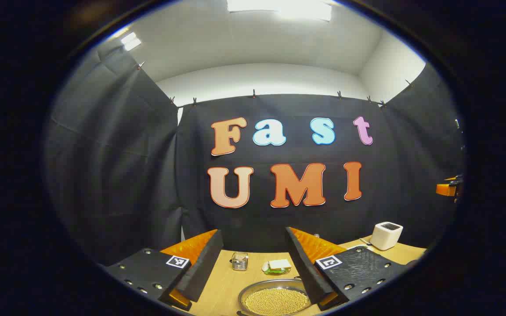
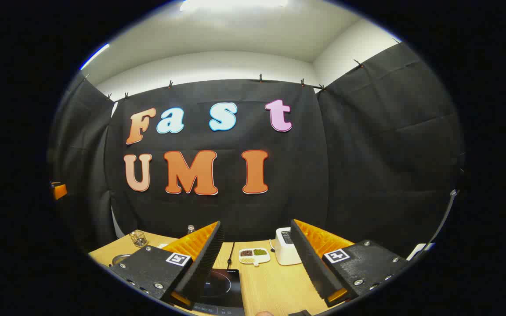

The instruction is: First push the handle of the pot to place it horizontally, then grasp the pot with both hands and set it on the induction cooktop.

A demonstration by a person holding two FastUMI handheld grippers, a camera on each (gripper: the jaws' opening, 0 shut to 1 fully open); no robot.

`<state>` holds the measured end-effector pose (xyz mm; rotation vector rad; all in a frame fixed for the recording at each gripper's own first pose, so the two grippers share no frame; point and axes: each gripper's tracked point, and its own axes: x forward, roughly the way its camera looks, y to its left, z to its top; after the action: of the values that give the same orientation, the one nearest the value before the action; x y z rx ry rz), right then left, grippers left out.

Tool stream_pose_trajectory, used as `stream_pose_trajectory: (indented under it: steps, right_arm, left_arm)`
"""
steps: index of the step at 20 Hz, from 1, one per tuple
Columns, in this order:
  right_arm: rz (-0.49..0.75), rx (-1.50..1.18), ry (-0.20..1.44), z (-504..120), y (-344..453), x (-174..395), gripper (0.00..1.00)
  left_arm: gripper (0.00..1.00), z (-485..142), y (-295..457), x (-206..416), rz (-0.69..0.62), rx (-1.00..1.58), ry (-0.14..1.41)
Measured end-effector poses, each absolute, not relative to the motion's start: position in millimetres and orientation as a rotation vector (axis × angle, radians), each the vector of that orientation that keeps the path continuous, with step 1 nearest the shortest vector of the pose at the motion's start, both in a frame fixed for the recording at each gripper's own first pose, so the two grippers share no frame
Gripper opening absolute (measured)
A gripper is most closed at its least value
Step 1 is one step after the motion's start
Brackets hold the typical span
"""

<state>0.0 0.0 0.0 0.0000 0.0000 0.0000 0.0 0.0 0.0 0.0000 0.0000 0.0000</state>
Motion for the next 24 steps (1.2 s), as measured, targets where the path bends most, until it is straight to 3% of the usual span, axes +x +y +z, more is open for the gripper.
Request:
stream_pose_trajectory:
  steps: [24]
  right_arm:
    - [-0.004, -0.028, -0.008, -0.1, -2.3, -2.9, 0.95]
  left_arm:
    - [0.89, -5.2, 16.9, 1.3, 0.048, 0.001, 0.008]
